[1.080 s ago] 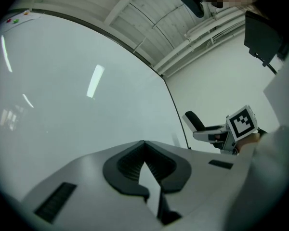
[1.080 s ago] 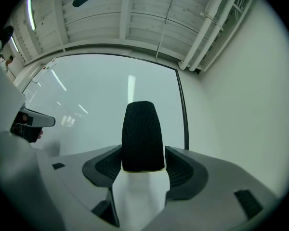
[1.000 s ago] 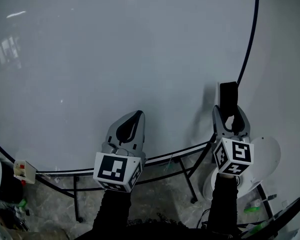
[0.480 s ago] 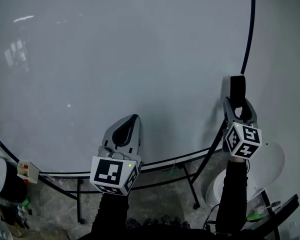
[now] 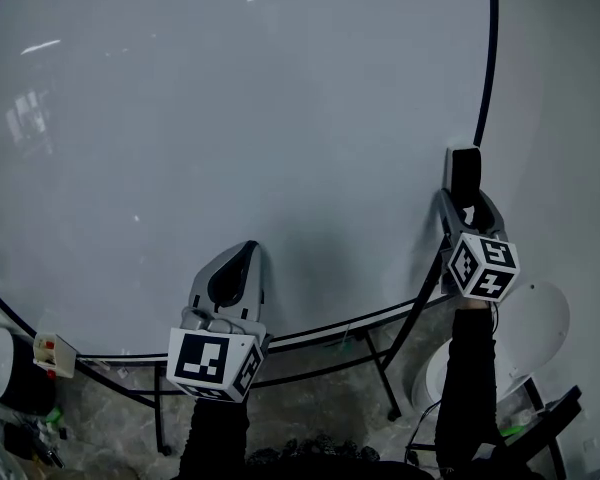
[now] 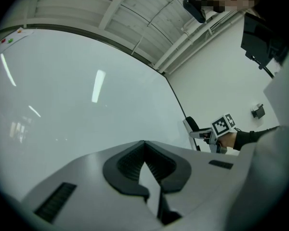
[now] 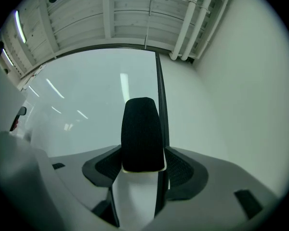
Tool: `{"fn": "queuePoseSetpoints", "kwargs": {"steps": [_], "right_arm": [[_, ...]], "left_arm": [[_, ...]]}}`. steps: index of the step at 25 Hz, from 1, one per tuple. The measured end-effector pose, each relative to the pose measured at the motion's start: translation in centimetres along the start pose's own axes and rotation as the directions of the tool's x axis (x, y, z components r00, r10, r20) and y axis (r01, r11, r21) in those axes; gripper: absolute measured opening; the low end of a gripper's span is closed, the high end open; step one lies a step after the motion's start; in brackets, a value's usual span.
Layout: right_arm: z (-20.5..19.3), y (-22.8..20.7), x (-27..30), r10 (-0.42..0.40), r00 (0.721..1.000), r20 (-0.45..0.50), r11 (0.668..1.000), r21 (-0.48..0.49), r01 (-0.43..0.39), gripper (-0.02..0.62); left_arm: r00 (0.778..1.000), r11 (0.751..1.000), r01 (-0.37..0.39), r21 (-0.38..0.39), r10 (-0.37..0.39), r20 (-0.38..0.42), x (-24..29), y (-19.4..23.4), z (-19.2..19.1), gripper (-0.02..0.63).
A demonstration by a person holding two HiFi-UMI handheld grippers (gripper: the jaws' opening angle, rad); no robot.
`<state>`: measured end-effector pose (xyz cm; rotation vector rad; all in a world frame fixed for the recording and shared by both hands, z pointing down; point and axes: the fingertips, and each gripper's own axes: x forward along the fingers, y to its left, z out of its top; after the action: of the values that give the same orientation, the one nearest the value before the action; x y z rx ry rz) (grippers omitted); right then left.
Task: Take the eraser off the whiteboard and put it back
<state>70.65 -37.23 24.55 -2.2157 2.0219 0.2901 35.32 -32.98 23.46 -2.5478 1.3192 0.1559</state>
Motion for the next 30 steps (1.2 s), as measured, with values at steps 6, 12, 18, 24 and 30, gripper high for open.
{"fn": "queuePoseSetpoints", "kwargs": {"steps": [6,12,18,24,30], "right_arm": [[-0.3,0.7,1.3,0.063,0.998,-0.009,0.998,-0.008,-0.063,0.279],[-0.4,0.8,1.3,0.104,0.994,-0.017,0.995,0.000,-0.104,0.281],[-0.3,0.7,1.2,0.099,0.995,0.005,0.995,-0.011,-0.099,0.281],[-0.3,0.5,1.0,0.084,0.996,0.006,0.996,-0.014,-0.084,0.282],[-0.2,1.1,-0.4,0.082,0.997,0.000,0.997,-0.002,-0.082,0.287]], "left_arm": [[1.000,1.000,-0.004,-0.005,0.004,-0.004,0.1,-0.1,-0.5,0.006],[1.000,1.000,-0.010,-0.009,0.010,-0.004,-0.2,0.3,-0.5,0.006],[1.000,1.000,-0.010,-0.013,0.010,-0.001,-0.4,0.3,-0.6,0.006],[1.000,1.000,0.000,-0.012,0.000,-0.005,-0.3,-0.1,-0.6,0.006],[1.000,1.000,0.000,-0.021,0.000,-0.007,-0.7,0.2,-0.9,0.006]]}}
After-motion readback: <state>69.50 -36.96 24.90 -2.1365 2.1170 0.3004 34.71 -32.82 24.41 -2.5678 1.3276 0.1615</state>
